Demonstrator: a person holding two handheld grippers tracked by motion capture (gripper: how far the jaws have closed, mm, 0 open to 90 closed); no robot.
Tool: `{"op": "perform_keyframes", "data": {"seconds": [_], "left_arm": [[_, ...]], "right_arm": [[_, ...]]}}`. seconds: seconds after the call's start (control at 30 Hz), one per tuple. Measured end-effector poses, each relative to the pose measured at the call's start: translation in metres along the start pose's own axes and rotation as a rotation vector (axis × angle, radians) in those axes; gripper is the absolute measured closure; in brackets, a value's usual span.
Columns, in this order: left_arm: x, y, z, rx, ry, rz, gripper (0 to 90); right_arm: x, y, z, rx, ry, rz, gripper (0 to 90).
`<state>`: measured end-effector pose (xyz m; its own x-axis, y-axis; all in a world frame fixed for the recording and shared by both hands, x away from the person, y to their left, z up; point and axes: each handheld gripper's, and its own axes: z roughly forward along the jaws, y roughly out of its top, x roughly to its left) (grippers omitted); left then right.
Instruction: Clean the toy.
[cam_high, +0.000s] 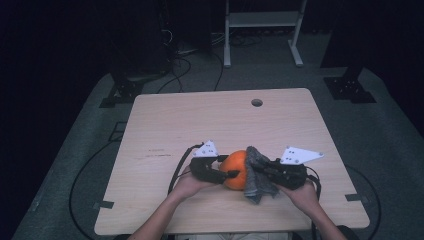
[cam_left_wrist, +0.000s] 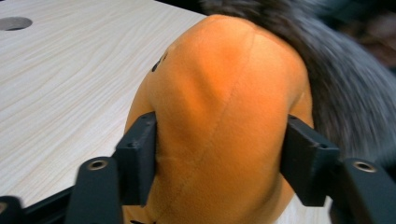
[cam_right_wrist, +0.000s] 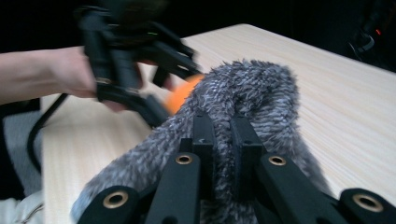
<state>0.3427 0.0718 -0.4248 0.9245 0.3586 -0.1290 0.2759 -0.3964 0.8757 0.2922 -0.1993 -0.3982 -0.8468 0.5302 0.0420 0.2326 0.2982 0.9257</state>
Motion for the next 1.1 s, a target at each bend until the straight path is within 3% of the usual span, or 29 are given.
{"op": "perform_keyframes", "data": {"seconds": [0.1, 0.27, 0.33, 0.4, 0.47, 0.63, 0.7, 0.73, 0.8, 0.9, 1.0, 1.1], "left_arm": [[-0.006, 0.002, 0.001, 0.015, 0.014, 0.040, 40.2], [-0.007, 0.000, -0.002, 0.020, -0.014, 0.034, 42.0], [-0.007, 0.000, -0.001, 0.018, -0.030, 0.035, 38.2], [-0.006, 0.000, 0.000, 0.013, -0.037, 0.030, 31.9], [-0.006, 0.000, 0.001, 0.017, -0.028, 0.030, 32.1], [-0.008, 0.001, 0.002, 0.026, -0.004, 0.034, 37.3], [-0.008, 0.001, 0.002, 0.023, 0.002, 0.028, 38.1], [-0.009, 0.001, 0.003, 0.024, 0.004, 0.034, 38.5], [-0.018, 0.001, 0.006, 0.040, 0.017, 0.088, 39.3], [-0.026, 0.001, 0.007, 0.057, 0.035, 0.152, 39.8], [-0.026, 0.000, 0.006, 0.057, 0.037, 0.163, 40.3], [-0.023, 0.000, 0.006, 0.046, 0.032, 0.142, 40.7]], "right_arm": [[0.014, 0.012, 0.009, 0.028, -0.025, -0.091, 82.2], [-0.005, 0.013, 0.009, 0.023, -0.048, -0.051, 82.2], [-0.011, 0.009, 0.006, 0.028, -0.050, -0.029, 82.1], [-0.013, 0.005, 0.001, 0.034, -0.071, -0.036, 82.1], [-0.015, 0.000, -0.003, 0.039, -0.080, -0.022, 82.1], [-0.006, -0.005, -0.009, 0.046, -0.072, -0.036, 82.2], [0.002, -0.002, -0.008, 0.043, -0.043, -0.049, 82.2], [0.005, -0.001, -0.007, 0.044, -0.030, -0.057, 82.2], [0.013, 0.005, 0.001, 0.052, 0.005, -0.082, 82.2], [0.018, 0.015, 0.011, 0.075, 0.008, -0.118, 82.3], [0.012, 0.023, 0.015, 0.065, -0.003, -0.109, 82.3], [0.001, 0.024, 0.016, 0.065, -0.013, -0.085, 82.4]]}}
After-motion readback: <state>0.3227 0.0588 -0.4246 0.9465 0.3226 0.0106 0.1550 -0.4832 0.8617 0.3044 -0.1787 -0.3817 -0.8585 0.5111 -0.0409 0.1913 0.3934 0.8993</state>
